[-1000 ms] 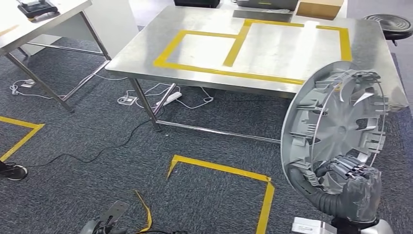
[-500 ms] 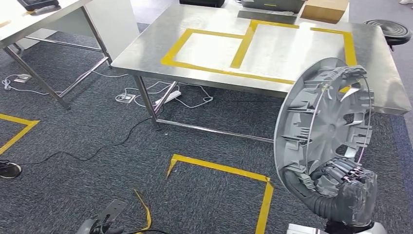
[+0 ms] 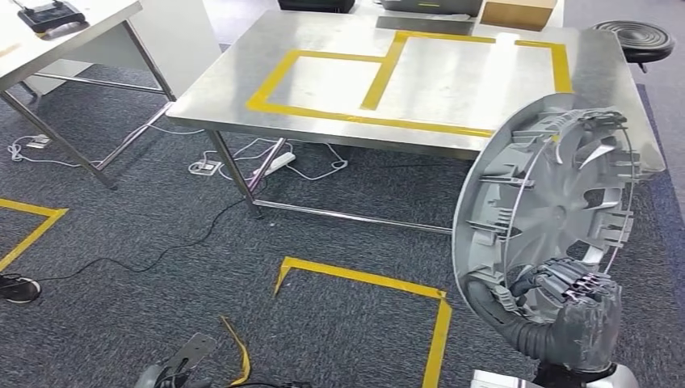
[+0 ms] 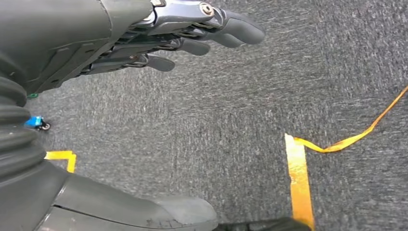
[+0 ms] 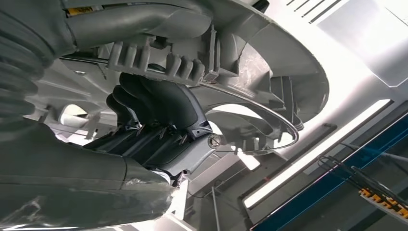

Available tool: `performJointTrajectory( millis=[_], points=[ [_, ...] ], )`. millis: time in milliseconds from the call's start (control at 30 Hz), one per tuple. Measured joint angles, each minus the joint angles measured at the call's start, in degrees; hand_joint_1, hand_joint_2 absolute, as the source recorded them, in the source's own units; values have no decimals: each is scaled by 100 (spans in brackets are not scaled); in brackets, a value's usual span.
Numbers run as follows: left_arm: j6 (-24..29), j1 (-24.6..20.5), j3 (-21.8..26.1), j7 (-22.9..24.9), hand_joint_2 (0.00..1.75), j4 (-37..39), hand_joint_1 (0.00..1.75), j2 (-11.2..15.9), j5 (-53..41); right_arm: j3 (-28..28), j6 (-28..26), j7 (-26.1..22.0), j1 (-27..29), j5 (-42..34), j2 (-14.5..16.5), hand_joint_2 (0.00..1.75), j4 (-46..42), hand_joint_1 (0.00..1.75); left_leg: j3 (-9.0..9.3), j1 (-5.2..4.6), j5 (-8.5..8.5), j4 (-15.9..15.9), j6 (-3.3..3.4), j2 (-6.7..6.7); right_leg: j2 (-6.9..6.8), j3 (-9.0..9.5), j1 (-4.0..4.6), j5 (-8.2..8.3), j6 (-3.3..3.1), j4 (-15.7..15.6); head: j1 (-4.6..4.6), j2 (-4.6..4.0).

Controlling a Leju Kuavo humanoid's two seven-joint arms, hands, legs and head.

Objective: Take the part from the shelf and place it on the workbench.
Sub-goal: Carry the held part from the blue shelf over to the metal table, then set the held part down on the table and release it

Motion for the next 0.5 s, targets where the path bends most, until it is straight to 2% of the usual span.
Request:
performJointTrajectory(
  millis=[33, 100, 167, 267, 300, 333, 367, 433, 467, 500],
  points=[
    [0, 1, 0, 0, 175, 0, 0, 4, -1, 0, 0, -1, -1, -12, 0, 175, 3, 175, 106, 0, 168, -227, 11, 0, 10, 5, -1, -1, 3, 0, 1, 0],
    [0, -4, 0, 0, 175, 0, 0, 12, -2, 0, 0, -1, -3, -30, 0, 175, 5, 175, 491, -2, 529, -1016, 41, -4, 25, 9, 10, -8, 29, 9, -1, 0],
    [-1, -10, -1, -1, 175, 0, 0, 13, -2, 2, 0, -1, -3, -30, 0, 175, 5, 175, 721, -6, 661, -1519, 83, -11, 36, -6, 33, -9, 85, 13, 6, 0],
    [-1, -5, -1, -3, 175, 0, 0, 13, -2, 13, 0, -1, 0, -30, 0, 175, 5, 175, 734, -11, 673, -1607, 181, -14, 39, -15, 30, -1, 184, -17, 5, 0],
    [0, -6, 0, -4, 175, 0, 0, 15, -2, 19, -1, -1, -1, -30, 0, 175, 5, 175, 739, -2, 683, -1617, 221, -13, 30, -42, 24, -50, 215, 41, 17, 0],
    [0, -9, 0, -5, 175, 0, 0, 17, -2, 24, -1, -1, -4, -30, 0, 175, 5, 175, 746, 10, 691, -1628, 256, -12, 20, -126, 20, -165, 242, 219, 31, 0],
    [0, -9, 0, -7, 175, 0, 0, 16, -2, 30, -2, -1, -5, -30, 1, 175, 7, 175, 750, 15, 693, -1631, 281, -11, 10, -272, 16, -336, 266, 528, 43, 0],
    [-1, -5, 0, -7, 175, 0, 0, 15, -2, 46, -2, -3, -4, -30, 3, 175, 15, 175, 752, 10, 686, -1630, 306, -9, 1, -646, 10, -692, 298, 1325, 58, 0],
    [-1, -2, 0, -7, 175, 0, 0, 15, -2, 54, -2, -3, -3, -30, 4, 175, 21, 175, 754, 7, 684, -1629, 308, -9, 1, -772, 9, -760, 305, 1583, 56, 0],
    [-1, -1, 0, -7, 175, 0, 0, 16, -2, 60, -2, -3, -1, -30, 4, 175, 26, 175, 760, 5, 681, -1629, 310, -9, 0, -796, 9, -715, 305, 1625, 57, 0]
  ],
)
